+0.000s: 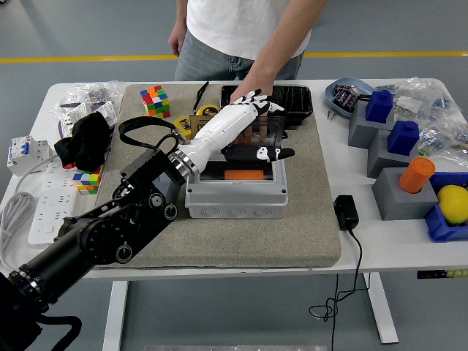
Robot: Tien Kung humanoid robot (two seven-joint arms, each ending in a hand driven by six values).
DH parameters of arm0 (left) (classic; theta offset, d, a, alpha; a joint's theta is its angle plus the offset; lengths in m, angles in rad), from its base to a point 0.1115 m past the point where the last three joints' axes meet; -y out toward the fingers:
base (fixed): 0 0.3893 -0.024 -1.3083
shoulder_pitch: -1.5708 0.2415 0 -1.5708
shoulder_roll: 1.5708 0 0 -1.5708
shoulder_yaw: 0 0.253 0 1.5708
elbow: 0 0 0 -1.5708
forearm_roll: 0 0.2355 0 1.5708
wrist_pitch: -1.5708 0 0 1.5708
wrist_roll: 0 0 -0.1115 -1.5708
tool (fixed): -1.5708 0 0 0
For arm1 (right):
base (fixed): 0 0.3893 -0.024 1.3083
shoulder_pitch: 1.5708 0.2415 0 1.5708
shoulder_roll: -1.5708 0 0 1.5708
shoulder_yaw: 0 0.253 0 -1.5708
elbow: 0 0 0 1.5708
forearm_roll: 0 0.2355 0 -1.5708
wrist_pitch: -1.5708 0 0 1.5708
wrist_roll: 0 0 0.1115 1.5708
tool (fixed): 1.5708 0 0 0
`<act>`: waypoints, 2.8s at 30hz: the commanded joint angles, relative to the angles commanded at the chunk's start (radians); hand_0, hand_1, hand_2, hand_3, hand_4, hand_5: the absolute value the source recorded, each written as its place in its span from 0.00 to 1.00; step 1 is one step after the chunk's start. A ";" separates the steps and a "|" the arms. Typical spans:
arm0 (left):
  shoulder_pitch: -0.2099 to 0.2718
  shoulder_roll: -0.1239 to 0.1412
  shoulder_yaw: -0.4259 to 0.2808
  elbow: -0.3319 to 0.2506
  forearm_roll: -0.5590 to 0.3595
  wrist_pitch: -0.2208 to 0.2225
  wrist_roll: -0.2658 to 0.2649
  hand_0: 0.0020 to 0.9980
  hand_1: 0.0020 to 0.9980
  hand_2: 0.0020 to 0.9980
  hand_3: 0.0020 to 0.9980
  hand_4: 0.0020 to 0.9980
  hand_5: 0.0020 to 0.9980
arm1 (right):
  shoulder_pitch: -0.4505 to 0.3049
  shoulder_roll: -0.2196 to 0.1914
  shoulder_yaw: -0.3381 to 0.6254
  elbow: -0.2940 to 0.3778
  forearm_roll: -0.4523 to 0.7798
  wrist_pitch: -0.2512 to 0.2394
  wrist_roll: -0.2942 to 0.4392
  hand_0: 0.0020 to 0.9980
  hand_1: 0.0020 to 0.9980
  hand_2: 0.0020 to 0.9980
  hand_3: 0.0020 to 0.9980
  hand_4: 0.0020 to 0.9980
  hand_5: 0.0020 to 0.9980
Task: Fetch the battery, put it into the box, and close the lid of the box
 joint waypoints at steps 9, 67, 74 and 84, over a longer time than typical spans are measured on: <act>0.013 0.000 -0.071 -0.156 -0.162 -0.164 0.070 0.80 0.77 0.71 0.70 1.00 0.92 | 0.002 0.003 0.000 0.000 0.002 -0.001 0.002 0.84 0.76 0.75 0.81 1.00 1.00; 0.053 0.041 -0.116 -0.320 0.387 -0.419 0.442 1.00 0.98 0.80 0.56 1.00 1.00 | -0.002 0.001 0.029 0.000 -0.015 0.000 -0.002 0.84 0.76 0.75 0.81 1.00 1.00; 0.053 0.055 -0.043 -0.339 0.331 -0.425 0.441 1.00 0.97 0.80 0.55 1.00 1.00 | -0.002 0.002 0.028 0.002 -0.012 -0.001 -0.002 0.84 0.76 0.75 0.81 1.00 1.00; 0.047 0.049 -0.041 -0.357 0.300 -0.391 0.409 1.00 0.94 0.77 0.55 1.00 1.00 | -0.002 0.002 0.026 0.000 -0.014 -0.002 -0.003 0.84 0.76 0.75 0.81 1.00 1.00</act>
